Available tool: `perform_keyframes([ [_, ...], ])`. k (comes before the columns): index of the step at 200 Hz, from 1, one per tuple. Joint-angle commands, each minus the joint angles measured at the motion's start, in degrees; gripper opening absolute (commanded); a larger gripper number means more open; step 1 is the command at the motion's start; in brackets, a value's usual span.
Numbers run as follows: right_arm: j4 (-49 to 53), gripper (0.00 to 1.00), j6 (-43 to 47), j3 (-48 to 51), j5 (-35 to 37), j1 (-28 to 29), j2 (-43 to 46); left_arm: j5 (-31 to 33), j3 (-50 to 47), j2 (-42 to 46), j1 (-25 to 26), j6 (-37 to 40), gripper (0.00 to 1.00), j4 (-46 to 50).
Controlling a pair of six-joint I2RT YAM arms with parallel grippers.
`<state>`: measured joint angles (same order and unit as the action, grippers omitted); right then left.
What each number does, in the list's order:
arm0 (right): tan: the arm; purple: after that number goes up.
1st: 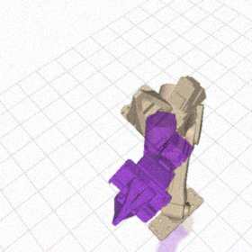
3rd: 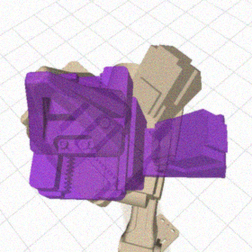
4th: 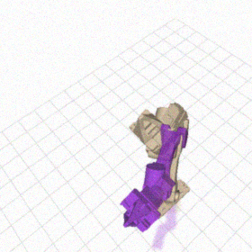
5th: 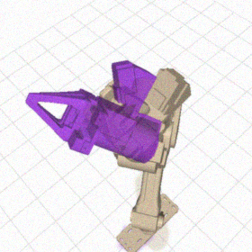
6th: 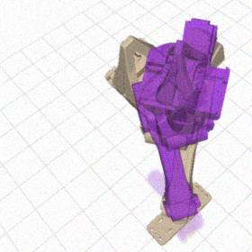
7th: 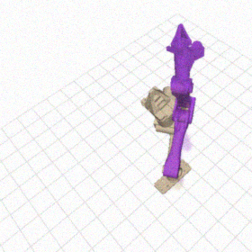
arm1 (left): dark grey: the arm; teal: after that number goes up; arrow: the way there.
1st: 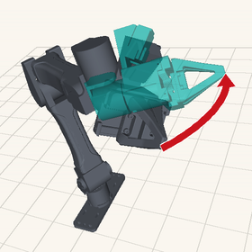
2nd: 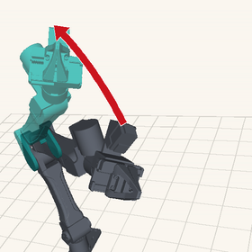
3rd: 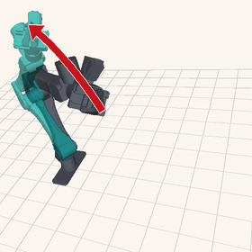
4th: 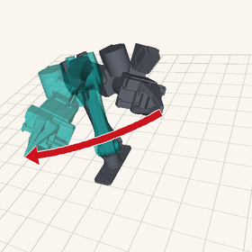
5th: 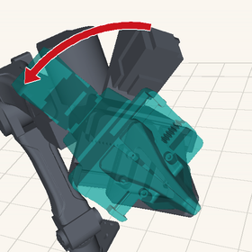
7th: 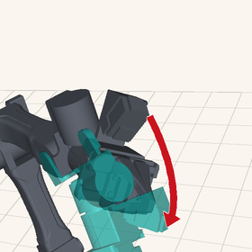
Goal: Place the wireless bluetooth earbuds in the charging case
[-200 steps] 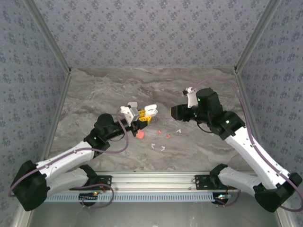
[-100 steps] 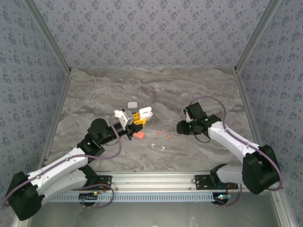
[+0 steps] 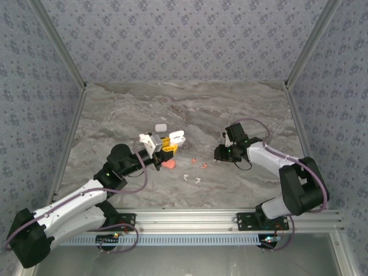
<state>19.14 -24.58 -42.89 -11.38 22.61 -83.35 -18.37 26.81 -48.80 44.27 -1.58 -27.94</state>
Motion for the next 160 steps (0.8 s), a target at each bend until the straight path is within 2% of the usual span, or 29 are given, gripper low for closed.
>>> perform_keyframes([
  [1,-1.5,0.38,0.4,-0.2,-1.2,-0.3,-1.9,0.4,0.9,0.6,0.2,-0.4,0.0,0.0],
  [160,-2.4,0.24,1.0,-0.1,-0.8,0.9,-7.9,1.1,0.6,0.6,0.3,-0.4,0.0,0.6],
])
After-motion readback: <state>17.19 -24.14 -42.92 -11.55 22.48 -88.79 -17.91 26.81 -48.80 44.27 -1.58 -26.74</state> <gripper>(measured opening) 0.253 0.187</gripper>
